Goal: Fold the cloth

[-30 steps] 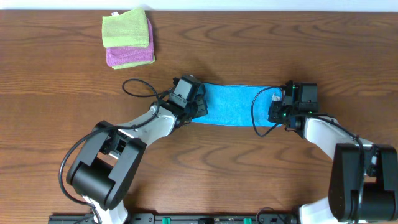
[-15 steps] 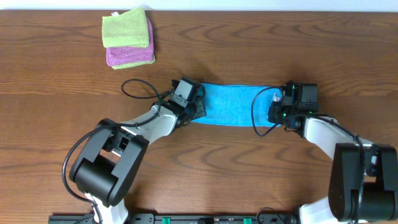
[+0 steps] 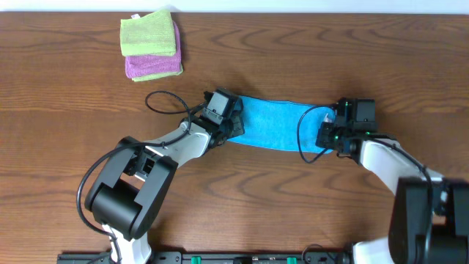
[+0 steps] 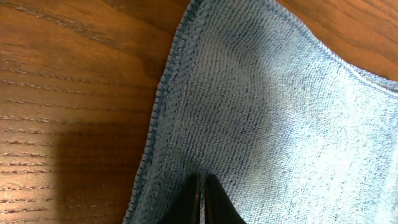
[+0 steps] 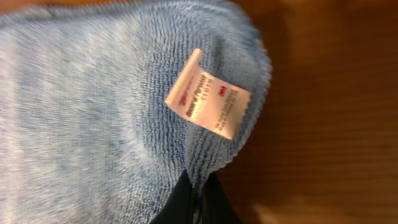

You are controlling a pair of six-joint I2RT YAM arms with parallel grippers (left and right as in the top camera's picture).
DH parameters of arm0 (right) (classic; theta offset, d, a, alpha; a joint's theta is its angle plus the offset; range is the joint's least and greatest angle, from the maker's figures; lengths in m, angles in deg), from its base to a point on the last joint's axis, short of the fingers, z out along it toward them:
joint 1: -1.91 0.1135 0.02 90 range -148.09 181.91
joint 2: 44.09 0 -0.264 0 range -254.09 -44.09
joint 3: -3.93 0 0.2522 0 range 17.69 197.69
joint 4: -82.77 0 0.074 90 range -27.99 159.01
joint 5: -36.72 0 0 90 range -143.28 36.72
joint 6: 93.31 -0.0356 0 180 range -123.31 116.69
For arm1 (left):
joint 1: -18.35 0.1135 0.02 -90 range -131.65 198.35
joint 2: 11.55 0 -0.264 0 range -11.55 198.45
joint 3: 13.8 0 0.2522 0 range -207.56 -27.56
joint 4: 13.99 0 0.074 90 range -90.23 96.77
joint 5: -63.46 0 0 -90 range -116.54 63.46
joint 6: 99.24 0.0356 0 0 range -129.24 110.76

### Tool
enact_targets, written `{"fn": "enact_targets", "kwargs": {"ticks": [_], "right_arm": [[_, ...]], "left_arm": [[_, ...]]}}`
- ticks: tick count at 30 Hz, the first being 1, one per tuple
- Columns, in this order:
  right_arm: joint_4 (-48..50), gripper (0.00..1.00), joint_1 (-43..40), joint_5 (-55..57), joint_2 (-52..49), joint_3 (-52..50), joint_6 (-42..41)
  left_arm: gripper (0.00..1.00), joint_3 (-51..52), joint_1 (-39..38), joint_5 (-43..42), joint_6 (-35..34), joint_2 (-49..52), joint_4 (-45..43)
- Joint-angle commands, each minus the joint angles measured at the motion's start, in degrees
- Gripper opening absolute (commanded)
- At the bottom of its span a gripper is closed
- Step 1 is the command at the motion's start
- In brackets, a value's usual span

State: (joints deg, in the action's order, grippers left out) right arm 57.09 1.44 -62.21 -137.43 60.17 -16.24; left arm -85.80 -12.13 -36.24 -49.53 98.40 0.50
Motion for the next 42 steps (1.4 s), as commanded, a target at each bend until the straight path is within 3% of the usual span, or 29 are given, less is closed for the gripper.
{"fn": "enact_targets", "kwargs": {"ticks": [1,7,22,23,25,26,34,42], "right_arm": [[0.4,0.01,-0.3,3.0,6.3,-0.1,-0.3],[0.8,0.01,-0.2,1.9,13.0,-0.1,-0.3],[1.0,0.01,6.4,-0.2,13.2,-0.1,-0.3],[1.0,0.01,7.3,0.2,13.2,-0.1,-0.3],[1.0,0.01,8.3,1.2,13.2,-0.1,-0.3],[1.0,0.02,8.7,1.4,13.2,-0.1,-0.3],[1.0,0.01,9.6,1.4,13.2,0.2,-0.4],[0.3,0.01,11.5,-0.1,13.2,4.0,-0.3]], "left_arm": [[0.06,0.4,0.1,0.7,0.0,3.0,0.8],[0.06,0.4,0.1,-3.9,0.0,3.0,0.8],[0.06,0.4,0.0,-6.9,-0.9,3.0,0.7],[0.10,0.4,0.0,-6.9,-0.9,3.0,0.7],[0.81,0.4,0.1,-6.9,-0.9,2.9,0.8],[0.95,0.3,0.1,-7.0,-0.9,2.8,0.7],[0.95,0.1,0.7,-11.2,-1.0,2.6,-0.1],[0.95,0.1,10.2,-13.0,3.1,-8.4,4.1]]}}
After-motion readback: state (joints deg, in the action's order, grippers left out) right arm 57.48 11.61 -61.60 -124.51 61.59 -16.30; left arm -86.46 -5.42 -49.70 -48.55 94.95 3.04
